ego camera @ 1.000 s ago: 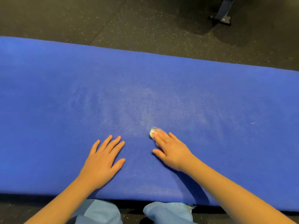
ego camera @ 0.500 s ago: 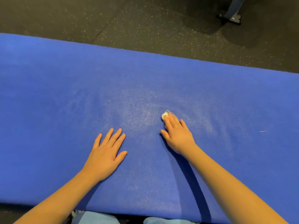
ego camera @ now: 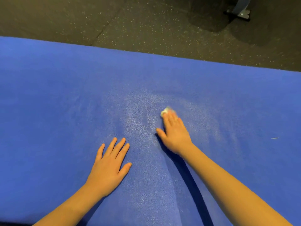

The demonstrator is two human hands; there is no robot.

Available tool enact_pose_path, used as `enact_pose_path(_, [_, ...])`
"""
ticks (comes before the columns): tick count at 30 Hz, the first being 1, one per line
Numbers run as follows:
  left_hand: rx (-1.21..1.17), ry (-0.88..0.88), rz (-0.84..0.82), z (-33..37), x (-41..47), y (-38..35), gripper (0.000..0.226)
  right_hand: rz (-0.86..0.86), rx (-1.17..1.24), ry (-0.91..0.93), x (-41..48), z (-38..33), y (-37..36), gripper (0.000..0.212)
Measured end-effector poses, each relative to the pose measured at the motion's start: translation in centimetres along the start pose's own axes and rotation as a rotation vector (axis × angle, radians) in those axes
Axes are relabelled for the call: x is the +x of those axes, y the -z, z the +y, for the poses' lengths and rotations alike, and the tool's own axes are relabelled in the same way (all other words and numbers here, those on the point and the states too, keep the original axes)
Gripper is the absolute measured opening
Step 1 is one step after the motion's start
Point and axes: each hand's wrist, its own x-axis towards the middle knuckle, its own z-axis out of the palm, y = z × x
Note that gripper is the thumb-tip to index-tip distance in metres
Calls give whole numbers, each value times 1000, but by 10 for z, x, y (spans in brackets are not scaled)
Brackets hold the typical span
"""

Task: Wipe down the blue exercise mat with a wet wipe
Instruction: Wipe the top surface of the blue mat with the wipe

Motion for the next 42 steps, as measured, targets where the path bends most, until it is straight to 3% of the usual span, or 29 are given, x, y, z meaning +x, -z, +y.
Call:
enact_pose_path(2, [-38, -10, 16, -2, 3, 1, 67, -112, -32, 219, -17, -9, -4, 87])
enact_pose_path(4, [-61, -14, 27, -5, 14, 2, 68, -180, -124, 342, -22, 1, 1, 85])
enact_pose_path(6, [-84, 13, 38, -11, 32, 3, 70, -94, -154, 292, -6, 17, 10, 80])
enact_pose_path(9, [-71, 44, 27, -17, 53, 5, 73, -10, -122, -35, 23, 28, 19, 68])
enact_pose_path(11, [-48, 31, 19, -18, 56, 5, 73, 46, -57, -140, 30, 16, 14, 68])
enact_pose_path(17, [-86, 9, 66, -22, 67, 8, 68, -67, -125, 259, 15, 16, 14, 81])
enact_pose_path(20, [-64, -15, 94, -28, 94, 10, 68, 5, -177, 110, 42, 40, 28, 73])
enact_pose_path(22, [-79, 32, 114, -30, 117, 14, 69, 46, -139, -61, 61, 40, 30, 67])
enact_pose_path(24, [-77, 48, 126, -31, 138, 19, 72, 85, -58, -116, 67, 29, 25, 69])
enact_pose_path(29, [-5, 27, 110, -40, 174, 21, 70, -48, -115, 234, 40, 29, 19, 79])
enact_pose_path(31, [51, 13, 115, -39, 175, 17, 65, -43, -177, 228, 51, 48, 28, 81])
enact_pose_path(36, [70, 17, 133, -39, 175, 14, 62, 71, -96, -86, 90, 50, 36, 71])
enact_pose_path(39, [64, 12, 143, -40, 175, 14, 62, 26, -95, 85, 86, 36, 32, 85])
enact_pose_path(42, [54, 5, 154, -41, 175, 15, 61, -33, -166, 252, 92, 52, 44, 85])
